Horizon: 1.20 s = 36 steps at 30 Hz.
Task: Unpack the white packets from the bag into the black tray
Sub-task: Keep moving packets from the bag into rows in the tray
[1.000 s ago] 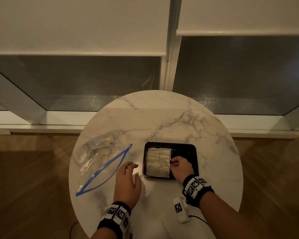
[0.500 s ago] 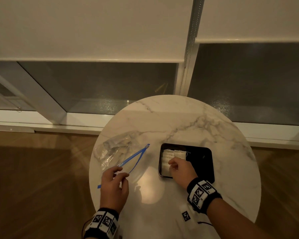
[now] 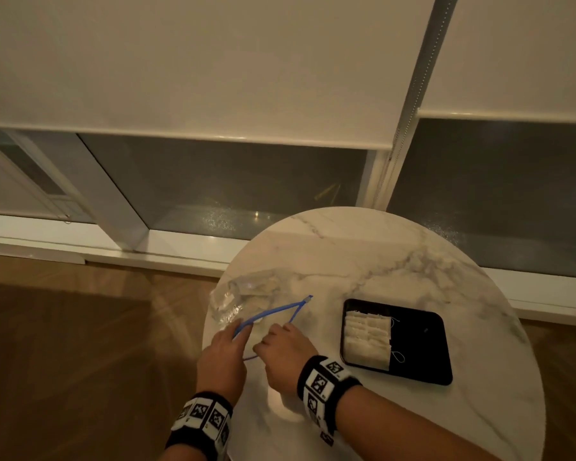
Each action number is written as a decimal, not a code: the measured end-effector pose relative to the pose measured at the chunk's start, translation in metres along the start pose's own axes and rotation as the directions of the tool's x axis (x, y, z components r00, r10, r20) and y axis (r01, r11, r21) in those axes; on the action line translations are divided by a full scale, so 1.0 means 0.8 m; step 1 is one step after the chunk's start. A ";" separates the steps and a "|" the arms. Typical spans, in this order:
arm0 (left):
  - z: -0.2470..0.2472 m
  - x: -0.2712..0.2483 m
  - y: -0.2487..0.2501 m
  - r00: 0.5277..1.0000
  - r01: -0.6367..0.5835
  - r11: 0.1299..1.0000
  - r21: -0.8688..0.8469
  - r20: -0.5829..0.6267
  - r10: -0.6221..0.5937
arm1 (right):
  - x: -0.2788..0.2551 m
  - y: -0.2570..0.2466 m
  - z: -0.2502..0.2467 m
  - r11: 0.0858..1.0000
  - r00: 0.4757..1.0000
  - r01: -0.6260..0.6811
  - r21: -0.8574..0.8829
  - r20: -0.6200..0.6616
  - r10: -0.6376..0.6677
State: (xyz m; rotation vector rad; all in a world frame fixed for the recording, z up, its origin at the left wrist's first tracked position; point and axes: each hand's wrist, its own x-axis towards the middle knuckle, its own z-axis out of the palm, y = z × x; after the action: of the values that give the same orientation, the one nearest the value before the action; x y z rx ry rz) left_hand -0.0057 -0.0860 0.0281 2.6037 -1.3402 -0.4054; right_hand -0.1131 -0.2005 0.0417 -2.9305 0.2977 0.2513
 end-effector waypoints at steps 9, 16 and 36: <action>-0.044 0.028 0.001 0.997 -0.081 0.994 0.072 0.020 0.079 | 0.038 -0.008 -0.037 0.955 0.950 -0.246 0.168 0.235 0.203; -0.032 0.018 -0.003 0.968 -0.227 0.974 -0.028 0.108 0.229 | 0.073 0.026 -0.019 0.355 0.703 -0.653 0.669 0.362 0.612; -0.014 -0.016 0.006 0.941 -0.335 0.913 -0.233 -0.136 0.310 | 0.040 0.042 -0.053 0.355 0.557 -0.829 0.432 0.576 0.599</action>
State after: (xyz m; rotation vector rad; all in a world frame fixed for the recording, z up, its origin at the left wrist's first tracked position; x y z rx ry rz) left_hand -0.0127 -0.0778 0.0420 2.1189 -1.5379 -0.3640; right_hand -0.0829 -0.2470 0.0709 -1.7814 1.3440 0.5876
